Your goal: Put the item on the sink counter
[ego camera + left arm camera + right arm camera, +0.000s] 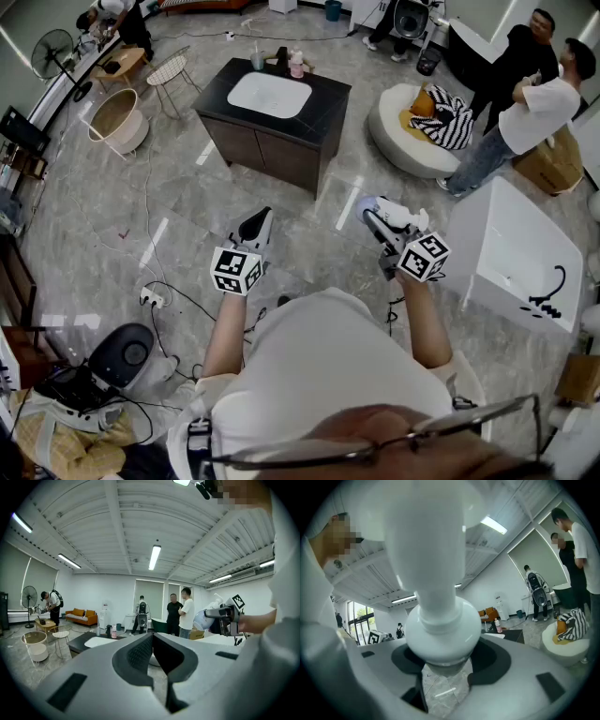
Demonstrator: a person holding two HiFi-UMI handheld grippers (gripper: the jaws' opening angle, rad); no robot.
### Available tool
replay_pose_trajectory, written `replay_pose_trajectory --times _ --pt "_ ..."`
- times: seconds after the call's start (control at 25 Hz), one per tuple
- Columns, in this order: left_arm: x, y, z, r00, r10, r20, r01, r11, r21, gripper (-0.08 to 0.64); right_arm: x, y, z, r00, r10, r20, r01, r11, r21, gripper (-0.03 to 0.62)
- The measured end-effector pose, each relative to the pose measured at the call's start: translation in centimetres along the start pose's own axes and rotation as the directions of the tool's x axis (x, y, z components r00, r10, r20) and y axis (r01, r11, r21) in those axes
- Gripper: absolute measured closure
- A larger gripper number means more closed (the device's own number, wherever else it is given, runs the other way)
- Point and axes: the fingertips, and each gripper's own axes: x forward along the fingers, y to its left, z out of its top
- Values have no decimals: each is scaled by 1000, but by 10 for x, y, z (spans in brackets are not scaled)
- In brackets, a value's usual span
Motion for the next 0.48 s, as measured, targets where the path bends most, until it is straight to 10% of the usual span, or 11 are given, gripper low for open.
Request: replay_pose_trajectory --times 0.48 --pt "-9 3 1 1000 -9 10 9 1000 -5 555 3 15 -2 1000 11 -7 -11 1000 8 336"
